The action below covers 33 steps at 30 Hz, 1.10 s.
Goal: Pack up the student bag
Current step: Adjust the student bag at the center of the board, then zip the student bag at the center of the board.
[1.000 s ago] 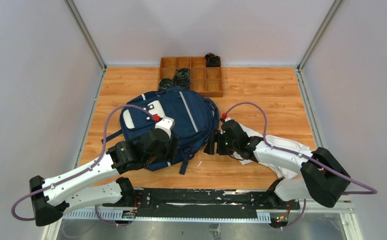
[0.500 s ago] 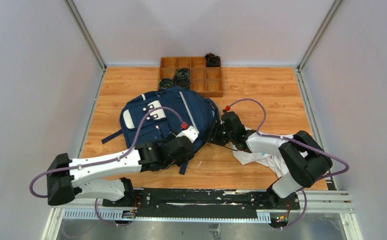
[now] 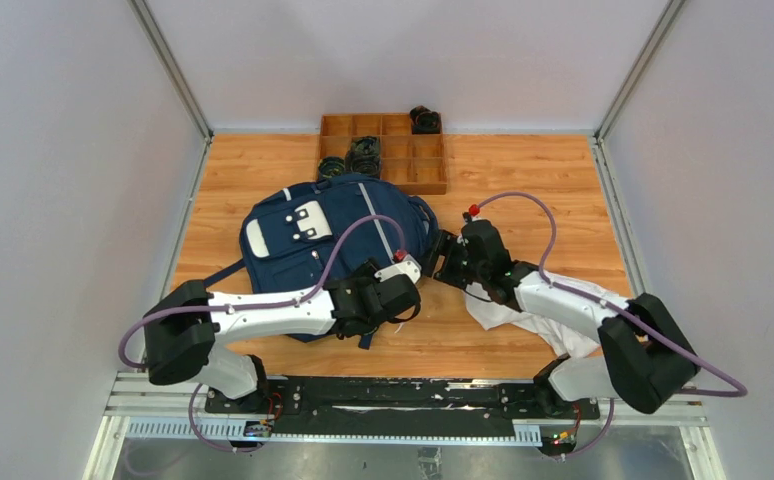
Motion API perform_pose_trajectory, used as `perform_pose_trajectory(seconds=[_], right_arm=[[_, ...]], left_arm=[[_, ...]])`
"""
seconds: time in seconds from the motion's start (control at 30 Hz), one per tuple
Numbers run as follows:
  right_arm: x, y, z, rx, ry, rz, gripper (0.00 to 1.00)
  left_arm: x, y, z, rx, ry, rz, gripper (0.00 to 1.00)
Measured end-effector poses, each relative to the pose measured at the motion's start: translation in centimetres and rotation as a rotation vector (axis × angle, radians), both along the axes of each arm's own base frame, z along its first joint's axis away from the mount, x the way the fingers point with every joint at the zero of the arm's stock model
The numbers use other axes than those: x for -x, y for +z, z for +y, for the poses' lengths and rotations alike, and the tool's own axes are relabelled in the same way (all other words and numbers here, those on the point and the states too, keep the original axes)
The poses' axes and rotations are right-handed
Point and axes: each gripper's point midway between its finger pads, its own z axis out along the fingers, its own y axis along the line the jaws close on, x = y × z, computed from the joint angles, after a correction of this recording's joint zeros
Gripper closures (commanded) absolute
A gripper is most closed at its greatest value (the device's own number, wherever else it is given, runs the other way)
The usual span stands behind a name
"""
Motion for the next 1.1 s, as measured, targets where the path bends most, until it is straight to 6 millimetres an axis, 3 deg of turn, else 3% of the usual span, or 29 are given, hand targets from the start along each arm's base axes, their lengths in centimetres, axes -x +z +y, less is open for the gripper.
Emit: perform_pose_trajectory(seconds=[0.17, 0.33, 0.4, 0.57, 0.67, 0.93, 1.1], right_arm=[[0.8, 0.3, -2.0, 0.025, -0.028, -0.018, 0.25], [1.5, -0.6, -3.9, 0.054, -0.063, 0.0, 0.26], [1.6, -1.0, -4.4, 0.064, -0.071, 0.01, 0.27], [1.8, -0.7, -4.7, 0.069, -0.076, 0.005, 0.27], [1.8, -0.4, -4.9, 0.068, -0.078, -0.003, 0.28], [2.1, -0.6, -5.5, 0.1, -0.078, -0.004, 0.32], [2.3, -0.3, -5.6, 0.109, -0.061, -0.027, 0.34]], left_arm=[[-1.2, -0.2, -0.1, -0.061, 0.034, -0.059, 0.39], [-2.0, -1.6, -0.7, -0.144, 0.05, -0.065, 0.41], [-2.0, -2.1, -0.5, -0.17, 0.056, -0.063, 0.5], [-2.5, -2.0, -0.4, -0.2, 0.099, -0.089, 0.85], [-2.8, -2.0, -0.2, -0.239, 0.124, -0.102, 1.0], [-2.9, -1.3, -0.1, -0.196, 0.168, -0.041, 1.0], [-2.6, 2.6, 0.1, 0.082, 0.177, 0.016, 1.0]])
